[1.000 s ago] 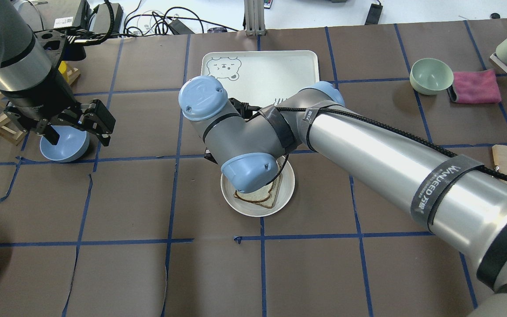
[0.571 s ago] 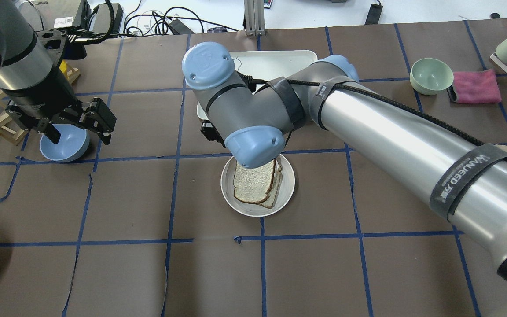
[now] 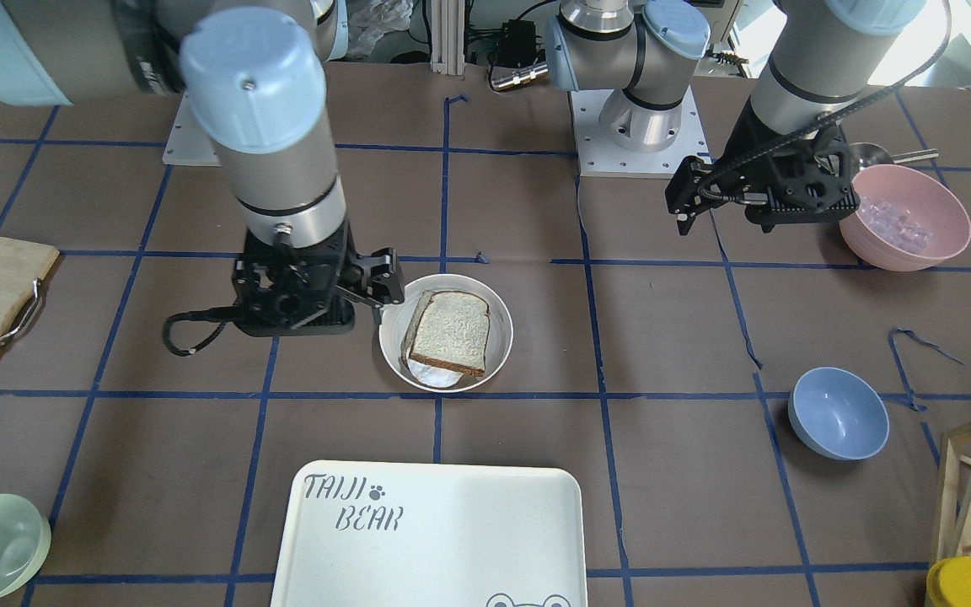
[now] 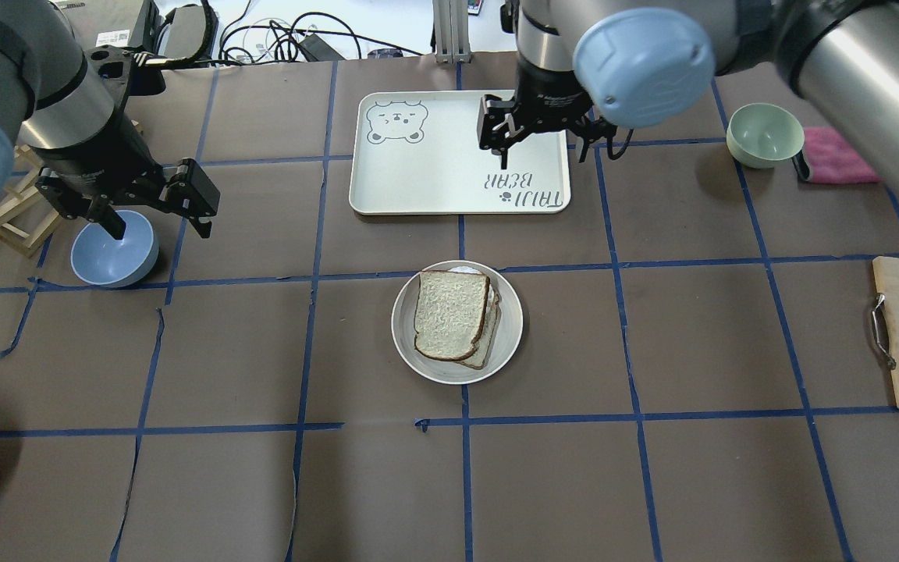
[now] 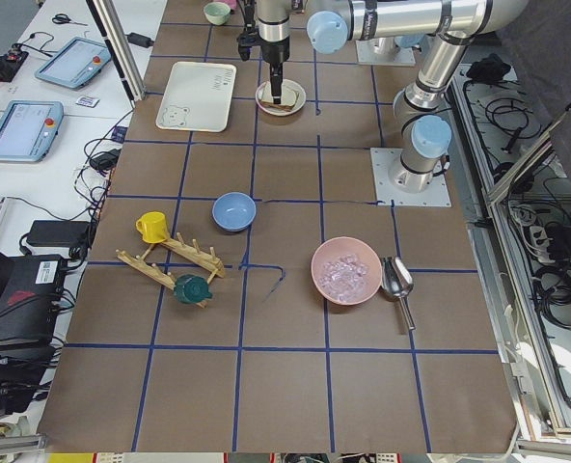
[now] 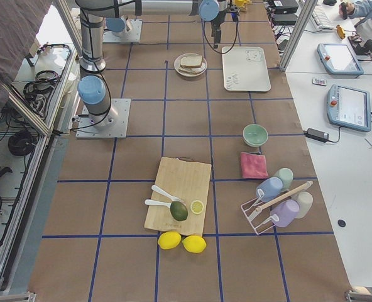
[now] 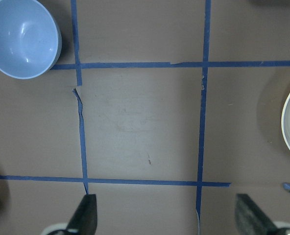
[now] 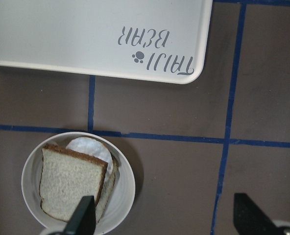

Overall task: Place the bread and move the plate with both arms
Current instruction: 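Open the right gripper and raise it away while the left arm reaches toward the plate, then lower the left gripper to the plate rim and grasp it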

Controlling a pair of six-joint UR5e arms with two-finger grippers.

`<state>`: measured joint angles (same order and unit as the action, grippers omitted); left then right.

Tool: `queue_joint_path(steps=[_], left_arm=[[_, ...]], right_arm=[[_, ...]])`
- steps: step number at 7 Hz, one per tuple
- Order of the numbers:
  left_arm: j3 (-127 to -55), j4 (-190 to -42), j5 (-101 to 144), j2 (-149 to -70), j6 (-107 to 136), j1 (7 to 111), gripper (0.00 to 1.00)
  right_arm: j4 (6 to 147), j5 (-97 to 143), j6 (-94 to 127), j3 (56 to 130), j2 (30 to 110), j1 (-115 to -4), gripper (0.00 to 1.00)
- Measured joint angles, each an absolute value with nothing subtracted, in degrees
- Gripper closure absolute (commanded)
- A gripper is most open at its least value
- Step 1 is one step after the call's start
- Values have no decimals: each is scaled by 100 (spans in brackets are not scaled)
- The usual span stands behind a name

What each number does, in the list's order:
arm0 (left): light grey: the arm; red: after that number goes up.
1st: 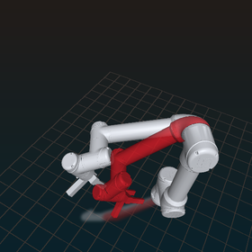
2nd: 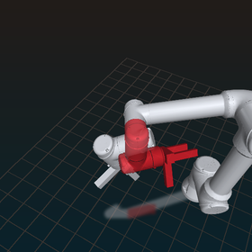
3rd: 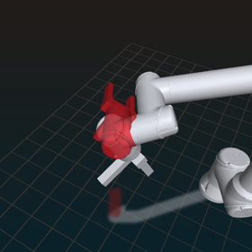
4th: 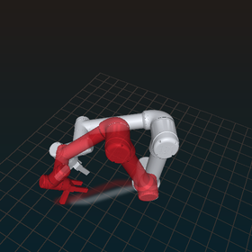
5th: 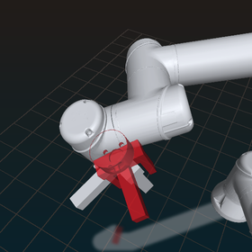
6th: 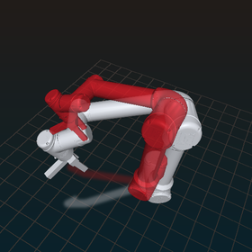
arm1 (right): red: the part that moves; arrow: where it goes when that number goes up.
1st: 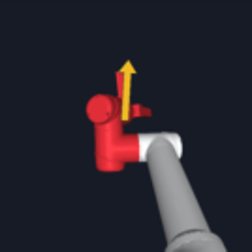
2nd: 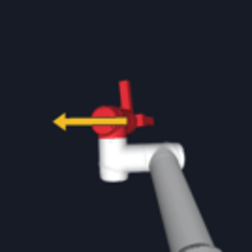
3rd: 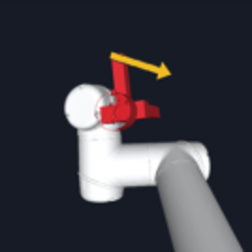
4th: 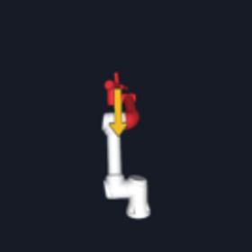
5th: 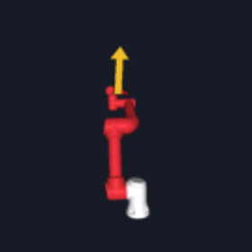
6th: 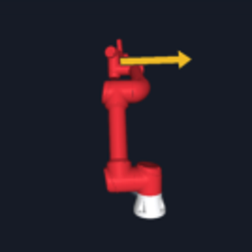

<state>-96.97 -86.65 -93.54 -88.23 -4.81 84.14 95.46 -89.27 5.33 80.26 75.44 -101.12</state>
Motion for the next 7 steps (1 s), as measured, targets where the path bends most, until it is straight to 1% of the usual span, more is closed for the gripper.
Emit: queue_joint_path(steps=[1,3,5,7], left_arm=[[-9809,-8358,-9047,-8983,-422,8469,0],[-10420,-7270,-8473,-9306,-97,8722,0],[-11100,-5835,-8372,-9723,306,9110,22],[-11333,-5246,-8365,-10164,441,9448,24]], right_arm=[[9248,-8882,-242,8084,7895,-9885,0],[9099,-8880,-1407,8273,8516,-9449,0],[9139,-8857,-1636,8360,8730,-9012,0],[9124,-8918,-1519,8382,8784,-8837,0]])
